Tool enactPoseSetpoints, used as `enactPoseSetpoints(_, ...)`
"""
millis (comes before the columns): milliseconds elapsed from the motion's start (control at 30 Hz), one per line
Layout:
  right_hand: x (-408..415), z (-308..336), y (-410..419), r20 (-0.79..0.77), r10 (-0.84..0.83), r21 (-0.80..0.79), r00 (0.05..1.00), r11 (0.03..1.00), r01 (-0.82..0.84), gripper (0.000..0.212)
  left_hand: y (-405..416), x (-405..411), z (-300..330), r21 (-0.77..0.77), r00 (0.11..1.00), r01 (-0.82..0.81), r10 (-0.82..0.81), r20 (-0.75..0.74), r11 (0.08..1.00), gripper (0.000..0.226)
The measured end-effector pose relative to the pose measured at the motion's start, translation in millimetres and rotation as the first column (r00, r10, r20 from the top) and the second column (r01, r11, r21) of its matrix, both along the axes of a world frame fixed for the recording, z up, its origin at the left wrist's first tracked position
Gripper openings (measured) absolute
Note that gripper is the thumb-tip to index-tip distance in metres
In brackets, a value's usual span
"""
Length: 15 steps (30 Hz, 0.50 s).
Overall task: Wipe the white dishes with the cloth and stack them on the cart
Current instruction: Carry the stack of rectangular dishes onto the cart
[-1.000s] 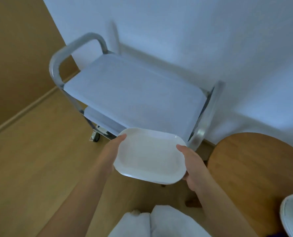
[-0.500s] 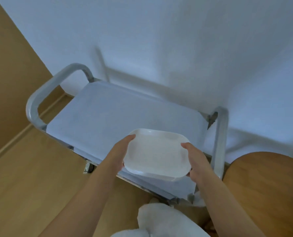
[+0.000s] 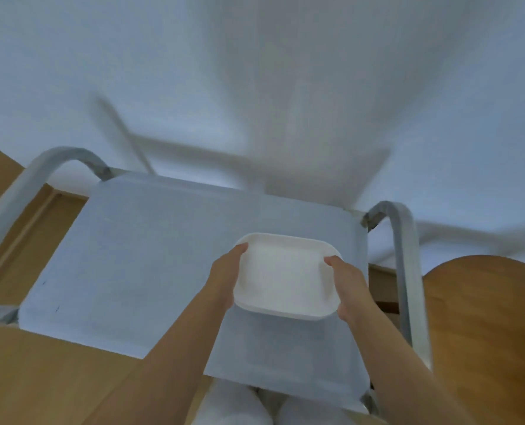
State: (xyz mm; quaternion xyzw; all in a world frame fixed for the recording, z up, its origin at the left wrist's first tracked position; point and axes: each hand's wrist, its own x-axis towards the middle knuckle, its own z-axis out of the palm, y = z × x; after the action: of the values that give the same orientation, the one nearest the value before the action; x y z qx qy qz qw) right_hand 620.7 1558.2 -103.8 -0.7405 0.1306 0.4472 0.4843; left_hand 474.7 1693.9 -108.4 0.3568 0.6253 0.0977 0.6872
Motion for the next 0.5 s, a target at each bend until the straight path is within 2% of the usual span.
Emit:
enactPoseSetpoints(67, 0.7, -4.9, 3.7, -0.017, -0.036, -0.018, 0.999, 0.999, 0.036, 0.03, 7.3, 3.1, -7.5, -0.007, 0.999, 0.037, -0.037, -0.026, 0.999, 0.053)
enactPoseSetpoints(233, -5.1, -18.7, 8.2, -0.04, -0.077, -0.036, 0.996, 0.997, 0.075, 0.035, 19.2, 4.7, -20.9, 0.019, 0.993, 0.106, -0.105, -0.05, 0.994, 0.048)
enactPoseSetpoints(500, -13.0, -30.9, 3.9, 0.019, -0.066, -0.053, 0.998, 0.996, 0.066, 0.014, 8.7, -5.2, -35.6, 0.036, 0.99, 0.112, -0.109, -0.087, 0.993, 0.037)
